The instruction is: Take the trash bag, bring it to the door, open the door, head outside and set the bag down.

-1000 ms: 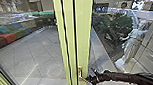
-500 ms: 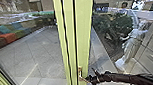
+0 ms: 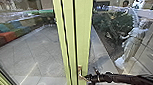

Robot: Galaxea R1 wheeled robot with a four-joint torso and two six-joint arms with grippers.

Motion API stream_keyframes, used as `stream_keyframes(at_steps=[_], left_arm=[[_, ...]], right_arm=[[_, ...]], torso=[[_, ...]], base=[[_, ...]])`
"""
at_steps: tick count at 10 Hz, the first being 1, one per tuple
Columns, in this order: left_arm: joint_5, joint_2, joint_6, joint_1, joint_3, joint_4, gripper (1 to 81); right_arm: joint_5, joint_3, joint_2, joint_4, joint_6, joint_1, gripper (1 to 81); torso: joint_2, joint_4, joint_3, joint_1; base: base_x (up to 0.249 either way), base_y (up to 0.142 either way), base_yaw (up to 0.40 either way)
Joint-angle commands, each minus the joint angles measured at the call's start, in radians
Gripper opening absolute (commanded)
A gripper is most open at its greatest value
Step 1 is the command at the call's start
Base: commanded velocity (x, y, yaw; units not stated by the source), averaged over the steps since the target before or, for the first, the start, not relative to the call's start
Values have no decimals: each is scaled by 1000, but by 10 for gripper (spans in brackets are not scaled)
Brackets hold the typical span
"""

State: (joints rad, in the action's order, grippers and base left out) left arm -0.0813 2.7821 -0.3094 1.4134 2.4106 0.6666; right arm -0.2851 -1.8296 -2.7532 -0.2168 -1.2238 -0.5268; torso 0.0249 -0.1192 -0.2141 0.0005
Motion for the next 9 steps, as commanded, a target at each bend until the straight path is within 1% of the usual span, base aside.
stream_keyframes(at_steps=[1,6,9], left_arm=[[-87,-15,-1,-30,-2,16,10],[-87,-16,-2,-26,7,16,10],[-87,-13,-2,-21,7,11,10]], right_arm=[[-8,-45,14,13,-65,205,811],[-2,-39,53,16,-69,276,811],[-2,-45,54,14,-74,285,811]], torso=[[0,0,0,0],[0,0,-4,0],[0,0,-5,0]], base=[[0,0,0],[0,0,0],[0,0,0]])
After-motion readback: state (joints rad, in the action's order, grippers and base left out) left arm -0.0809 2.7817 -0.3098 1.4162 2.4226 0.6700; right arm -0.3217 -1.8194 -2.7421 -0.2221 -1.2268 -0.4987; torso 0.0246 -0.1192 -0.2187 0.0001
